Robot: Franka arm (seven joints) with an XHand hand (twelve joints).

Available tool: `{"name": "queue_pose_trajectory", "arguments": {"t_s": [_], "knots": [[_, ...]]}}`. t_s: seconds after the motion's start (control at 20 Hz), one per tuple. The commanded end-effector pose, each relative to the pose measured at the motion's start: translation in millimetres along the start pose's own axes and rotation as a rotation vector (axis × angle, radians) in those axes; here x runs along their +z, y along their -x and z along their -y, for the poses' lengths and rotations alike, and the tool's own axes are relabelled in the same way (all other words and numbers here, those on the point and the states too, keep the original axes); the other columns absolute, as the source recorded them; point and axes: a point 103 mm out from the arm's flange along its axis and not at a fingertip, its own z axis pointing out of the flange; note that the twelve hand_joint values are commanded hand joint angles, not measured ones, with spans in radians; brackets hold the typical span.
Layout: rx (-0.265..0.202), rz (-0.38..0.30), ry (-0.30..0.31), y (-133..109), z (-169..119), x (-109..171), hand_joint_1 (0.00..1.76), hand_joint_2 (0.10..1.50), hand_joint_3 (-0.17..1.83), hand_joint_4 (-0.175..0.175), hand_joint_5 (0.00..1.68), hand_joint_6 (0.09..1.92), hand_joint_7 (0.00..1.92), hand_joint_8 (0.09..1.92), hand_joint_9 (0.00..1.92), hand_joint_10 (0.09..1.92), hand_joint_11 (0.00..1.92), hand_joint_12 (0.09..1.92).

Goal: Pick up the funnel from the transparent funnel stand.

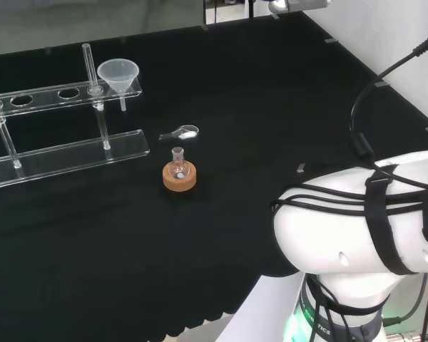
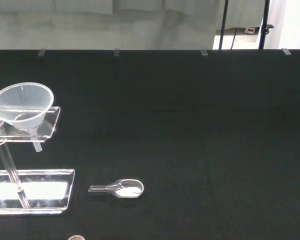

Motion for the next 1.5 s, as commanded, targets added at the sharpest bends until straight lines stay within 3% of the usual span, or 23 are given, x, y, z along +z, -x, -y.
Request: {"name": "queue_pose_trajectory", "arguments": {"t_s": [0.05,0.2,0.55,0.9,1.2,1.5], "knots": [[0.002,0.006,0.008,-0.4,-0.5,0.0,0.00,1.05,0.62,0.017,0.13,0.21,0.00,0.43,0.12,0.64,0.13,1.31],[0.006,0.006,0.007,-0.3,-1.1,0.6,0.00,1.11,0.51,0.017,0.17,0.09,0.00,0.41,0.12,0.64,0.11,1.35],[0.011,0.017,0.004,2.8,-3.5,1.9,0.00,1.12,0.49,0.017,0.18,0.09,0.00,0.41,0.11,0.64,0.10,1.36],[0.019,0.029,0.002,-1.8,-24.7,8.5,0.00,1.12,0.48,0.017,0.19,0.09,0.00,0.41,0.12,0.64,0.10,1.36],[0.023,0.028,-0.034,1.5,-54.0,26.7,0.00,1.12,0.48,0.015,0.19,0.09,0.00,0.41,0.12,0.64,0.10,1.36],[-0.043,0.027,-0.076,-9.9,-105.9,51.5,0.00,1.12,0.47,0.012,0.19,0.09,0.00,0.42,0.13,0.65,0.10,1.36]]}}
